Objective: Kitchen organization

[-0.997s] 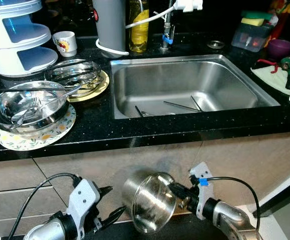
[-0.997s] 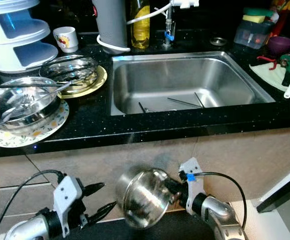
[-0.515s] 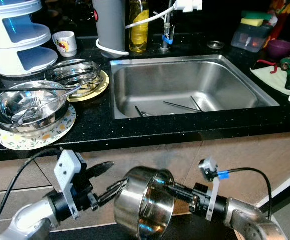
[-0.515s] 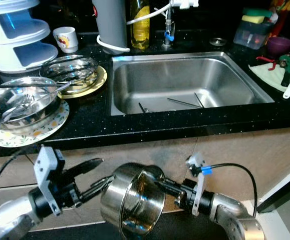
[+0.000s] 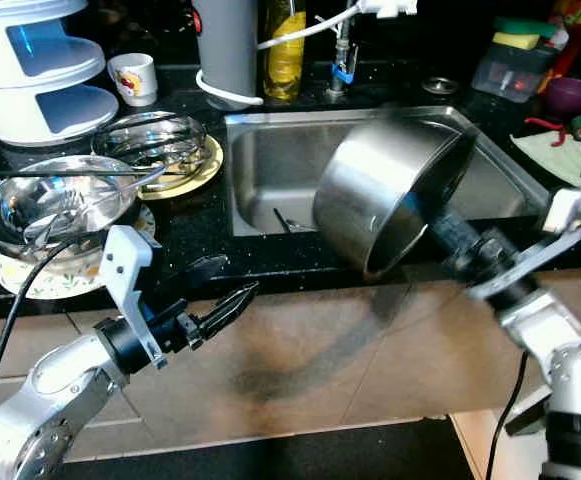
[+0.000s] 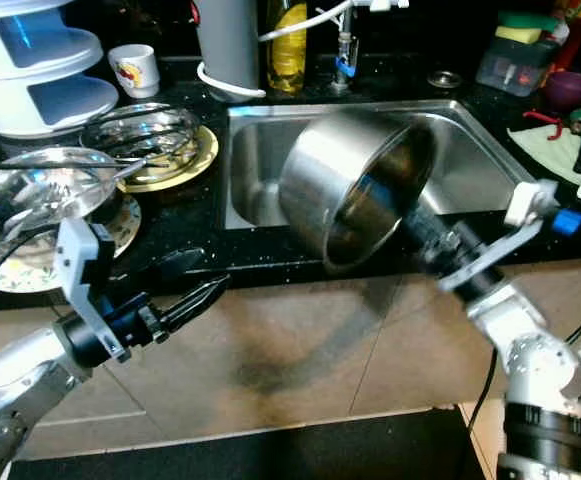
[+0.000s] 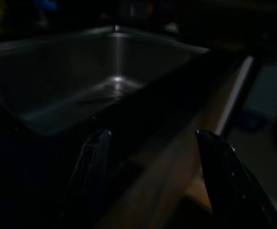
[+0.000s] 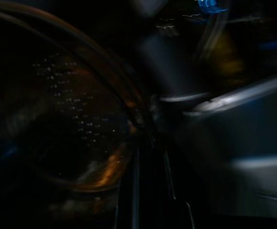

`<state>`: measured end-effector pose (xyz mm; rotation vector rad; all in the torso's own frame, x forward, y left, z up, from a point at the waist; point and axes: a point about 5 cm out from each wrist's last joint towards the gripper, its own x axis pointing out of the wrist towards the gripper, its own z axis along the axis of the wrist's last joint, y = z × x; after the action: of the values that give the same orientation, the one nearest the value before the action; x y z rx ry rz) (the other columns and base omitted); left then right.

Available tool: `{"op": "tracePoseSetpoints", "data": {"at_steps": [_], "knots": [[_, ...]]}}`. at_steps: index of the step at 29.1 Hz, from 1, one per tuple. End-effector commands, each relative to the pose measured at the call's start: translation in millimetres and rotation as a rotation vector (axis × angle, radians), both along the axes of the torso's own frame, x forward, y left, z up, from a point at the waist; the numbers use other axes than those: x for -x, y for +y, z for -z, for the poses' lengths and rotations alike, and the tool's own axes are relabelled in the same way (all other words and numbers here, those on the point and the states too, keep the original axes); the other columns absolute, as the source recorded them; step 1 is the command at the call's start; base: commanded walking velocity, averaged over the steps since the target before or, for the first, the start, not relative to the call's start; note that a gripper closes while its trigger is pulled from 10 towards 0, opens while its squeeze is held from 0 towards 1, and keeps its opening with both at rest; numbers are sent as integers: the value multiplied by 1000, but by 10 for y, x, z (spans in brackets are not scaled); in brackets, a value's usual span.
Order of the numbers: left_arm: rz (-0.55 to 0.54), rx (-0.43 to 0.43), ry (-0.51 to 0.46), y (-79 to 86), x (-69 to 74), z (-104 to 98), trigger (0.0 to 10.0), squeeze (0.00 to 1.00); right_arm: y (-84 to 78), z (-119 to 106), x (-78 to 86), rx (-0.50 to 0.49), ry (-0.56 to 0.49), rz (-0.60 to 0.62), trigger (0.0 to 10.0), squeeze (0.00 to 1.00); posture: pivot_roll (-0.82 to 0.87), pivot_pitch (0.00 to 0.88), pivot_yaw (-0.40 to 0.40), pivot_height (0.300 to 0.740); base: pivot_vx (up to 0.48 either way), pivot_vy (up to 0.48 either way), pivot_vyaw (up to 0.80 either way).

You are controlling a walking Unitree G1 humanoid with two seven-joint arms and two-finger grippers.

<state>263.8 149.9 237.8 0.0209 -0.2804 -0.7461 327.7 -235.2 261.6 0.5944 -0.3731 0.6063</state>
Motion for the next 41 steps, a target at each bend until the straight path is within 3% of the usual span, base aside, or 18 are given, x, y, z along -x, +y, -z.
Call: {"op": "tracePoseSetpoints", "data": {"at_steps": [1,2,3,4,5,6,7,10,14,16,19,21,22,25,33,41], "knots": [[-15,-33,9,-49,-25,36,10000,0,-111,28,-58,6,38,123,78,0,-74,186,-28,740,0,0,0],[-18,-45,-13,-135,-94,-26,10000,0,-201,-41,-150,-9,44,229,4353,0,-73,185,-28,740,0,0,0],[-18,-45,-13,-135,-94,-26,10000,0,-201,-41,-150,-9,44,229,4353,0,-73,185,-28,740,0,0,0],[-33,-59,-45,-229,-188,-99,10000,0,-281,-123,-238,18,46,341,4784,0,-72,186,-24,740,0,0,0],[-33,-59,-45,-229,-188,-99,10000,0,-281,-123,-238,18,46,341,4784,0,-72,186,-24,740,0,0,0],[-62,-74,-82,-353,-333,-201,10000,0,-347,-243,-346,152,42,493,8314,0,-72,185,-24,740,0,0,0],[-86,-92,-101,-391,-399,-237,10000,0,-345,-298,-384,271,29,561,10000,0,-70,187,-21,740,0,0,0],[-138,-129,-138,-452,-523,-322,10000,0,-312,-389,-461,454,16,663,10000,0,-69,190,-17,740,0,0,0],[-160,-135,-165,-500,-590,-405,10000,0,-266,-429,-526,567,20,708,10000,0,-68,192,-14,740,0,0,0],[-180,-184,-202,-548,-660,-475,10000,0,-188,-457,-602,708,5,749,10000,0,-63,197,-9,740,0,0,0],[-187,-203,-213,-567,-690,-505,10000,0,-143,-476,-642,767,-12,763,10000,0,-63,200,-7,740,0,0,0],[-208,-230,-219,-585,-766,-545,10000,0,-34,-496,-722,882,-53,767,10000,0,-61,203,-9,740,0,0,0],[-208,-230,-219,-585,-766,-545,10000,0,-34,-496,-722,882,-53,767,10000,0,-61,203,-9,740,0,0,0],[-227,-252,-211,-572,-841,-563,10000,0,102,-485,-793,1005,-97,744,10000,0,-56,207,-17,740,0,0,0],[-205,-297,-175,-531,-873,-529,10000,0,375,-378,-866,1173,-148,641,10000,0,-53,208,-24,740,0,0,0],[-207,-304,-162,-519,-890,-504,10000,0,443,-282,-887,1272,-169,615,10000,0,-52,209,-28,740,0,0,0]]}}
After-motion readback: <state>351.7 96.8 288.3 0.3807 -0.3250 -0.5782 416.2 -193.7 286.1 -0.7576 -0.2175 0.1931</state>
